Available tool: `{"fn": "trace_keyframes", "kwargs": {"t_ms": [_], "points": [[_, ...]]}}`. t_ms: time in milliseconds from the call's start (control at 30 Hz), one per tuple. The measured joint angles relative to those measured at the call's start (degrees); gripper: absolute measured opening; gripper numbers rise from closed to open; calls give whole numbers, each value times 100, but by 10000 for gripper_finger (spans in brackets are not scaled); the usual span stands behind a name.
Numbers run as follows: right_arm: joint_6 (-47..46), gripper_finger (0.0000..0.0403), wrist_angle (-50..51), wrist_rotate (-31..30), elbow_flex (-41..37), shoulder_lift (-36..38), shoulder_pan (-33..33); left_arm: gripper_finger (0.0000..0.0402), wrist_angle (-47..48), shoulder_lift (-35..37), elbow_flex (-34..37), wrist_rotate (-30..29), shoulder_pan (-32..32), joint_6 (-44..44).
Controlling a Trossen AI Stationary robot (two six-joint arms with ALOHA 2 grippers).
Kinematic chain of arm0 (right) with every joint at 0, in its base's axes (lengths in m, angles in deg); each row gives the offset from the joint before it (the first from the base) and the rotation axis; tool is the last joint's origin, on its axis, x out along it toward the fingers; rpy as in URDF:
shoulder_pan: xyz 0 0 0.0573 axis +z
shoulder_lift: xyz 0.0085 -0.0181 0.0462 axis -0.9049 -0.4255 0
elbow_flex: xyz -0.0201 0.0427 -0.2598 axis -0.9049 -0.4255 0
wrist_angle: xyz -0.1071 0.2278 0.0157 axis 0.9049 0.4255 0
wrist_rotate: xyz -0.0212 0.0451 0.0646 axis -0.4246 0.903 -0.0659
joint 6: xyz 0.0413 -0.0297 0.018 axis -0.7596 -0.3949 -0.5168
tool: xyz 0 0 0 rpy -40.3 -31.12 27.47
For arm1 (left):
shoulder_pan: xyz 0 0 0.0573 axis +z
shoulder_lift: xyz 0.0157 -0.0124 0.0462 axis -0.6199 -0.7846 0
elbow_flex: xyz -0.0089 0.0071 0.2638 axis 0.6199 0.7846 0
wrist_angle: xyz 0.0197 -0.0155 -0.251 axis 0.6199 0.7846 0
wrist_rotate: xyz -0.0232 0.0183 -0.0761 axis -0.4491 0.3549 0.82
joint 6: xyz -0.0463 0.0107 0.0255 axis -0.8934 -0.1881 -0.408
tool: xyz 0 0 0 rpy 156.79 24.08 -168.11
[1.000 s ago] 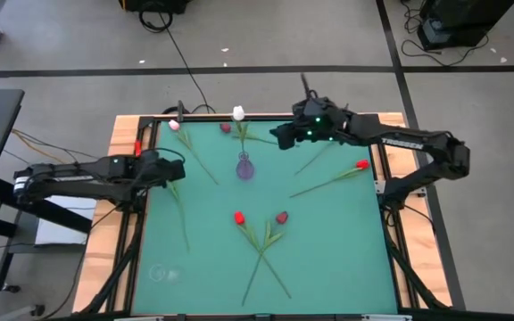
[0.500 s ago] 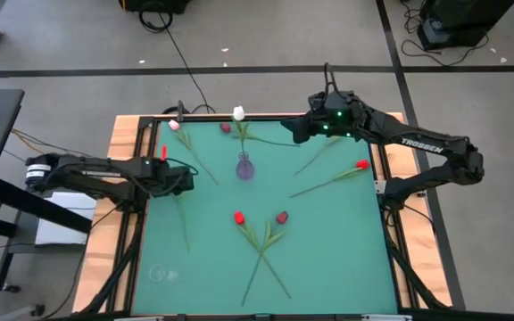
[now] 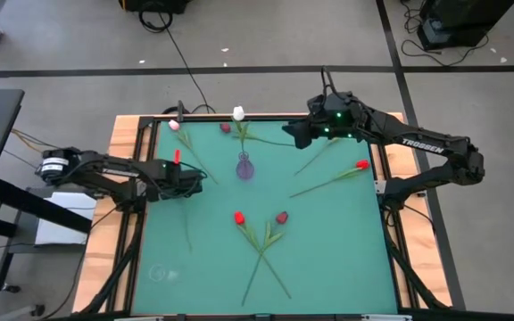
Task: Sort flowers into vase by color
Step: Put the white tulip into the purple vase
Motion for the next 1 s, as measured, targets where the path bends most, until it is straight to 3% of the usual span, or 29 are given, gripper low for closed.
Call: {"fn": "trace_keyframes", "kwargs": {"t_ms": [233, 500, 800, 1000], "points": [[138, 201, -1, 184, 0, 0, 0, 122, -28, -449, -33, -16, -4, 19], [368, 201, -81, 246, 0, 0, -15, 25, -129, -314, -19, -21, -43, 29], [604, 201, -40, 541, 0, 0, -15, 11, -129, 977, -255, 62, -250, 164], [685, 201, -57, 841, -2, 0, 143, 11, -164, 1850, -1016, -909, -667, 1898]]}}
